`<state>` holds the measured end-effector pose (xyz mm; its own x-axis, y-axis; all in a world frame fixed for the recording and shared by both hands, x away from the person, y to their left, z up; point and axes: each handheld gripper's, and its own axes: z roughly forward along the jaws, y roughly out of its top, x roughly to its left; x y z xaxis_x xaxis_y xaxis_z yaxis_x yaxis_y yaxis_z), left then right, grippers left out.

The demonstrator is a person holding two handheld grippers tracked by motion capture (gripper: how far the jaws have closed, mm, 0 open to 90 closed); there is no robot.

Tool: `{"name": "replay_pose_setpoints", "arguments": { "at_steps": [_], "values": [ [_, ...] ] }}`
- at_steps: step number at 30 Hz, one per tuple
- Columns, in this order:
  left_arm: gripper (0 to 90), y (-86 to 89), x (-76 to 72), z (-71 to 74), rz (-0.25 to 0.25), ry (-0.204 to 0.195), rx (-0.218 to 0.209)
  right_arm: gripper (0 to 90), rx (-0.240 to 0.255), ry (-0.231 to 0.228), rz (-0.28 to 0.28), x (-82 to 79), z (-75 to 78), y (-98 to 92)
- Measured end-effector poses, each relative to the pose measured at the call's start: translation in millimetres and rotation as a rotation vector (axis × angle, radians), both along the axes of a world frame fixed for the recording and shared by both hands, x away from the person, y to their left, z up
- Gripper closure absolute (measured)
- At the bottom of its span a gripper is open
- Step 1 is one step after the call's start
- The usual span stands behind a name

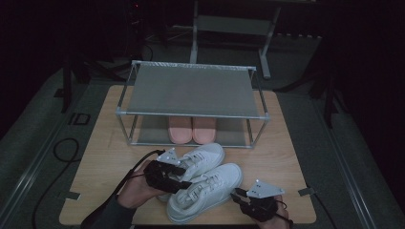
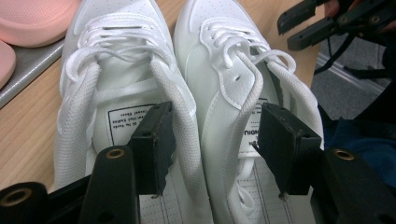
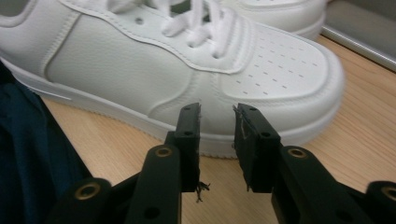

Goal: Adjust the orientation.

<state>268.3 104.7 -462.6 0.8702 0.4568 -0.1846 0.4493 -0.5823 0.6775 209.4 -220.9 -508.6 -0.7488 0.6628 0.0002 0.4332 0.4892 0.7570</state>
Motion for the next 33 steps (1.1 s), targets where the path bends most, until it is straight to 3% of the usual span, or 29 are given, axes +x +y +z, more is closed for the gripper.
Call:
{"name": "replay_pose_setpoints", "arguments": {
  "at_steps": [6,8,22,33],
  "values": [
    [44.7,-1.7,-1.7,-1.9,-0.004,-0.027,0.026,65.6,0.006,-0.004,-0.04,1.5,-1.1,-9.6],
    [42.2,-4.3,-0.4,-4.6,0.001,-0.008,0.033,63.9,0.011,-0.007,-0.059,2.3,-1.1,-14.6],
    [33.6,-15.2,-2.6,-11.7,-0.006,0.004,0.065,58.5,0.023,-0.002,-0.148,6.2,-6.4,-37.9],
    [40.9,-22.6,-1.6,-14.6,0.03,-0.008,0.092,58.3,0.028,0.003,-0.166,7.7,-9.9,-42.0]
  ]
}}
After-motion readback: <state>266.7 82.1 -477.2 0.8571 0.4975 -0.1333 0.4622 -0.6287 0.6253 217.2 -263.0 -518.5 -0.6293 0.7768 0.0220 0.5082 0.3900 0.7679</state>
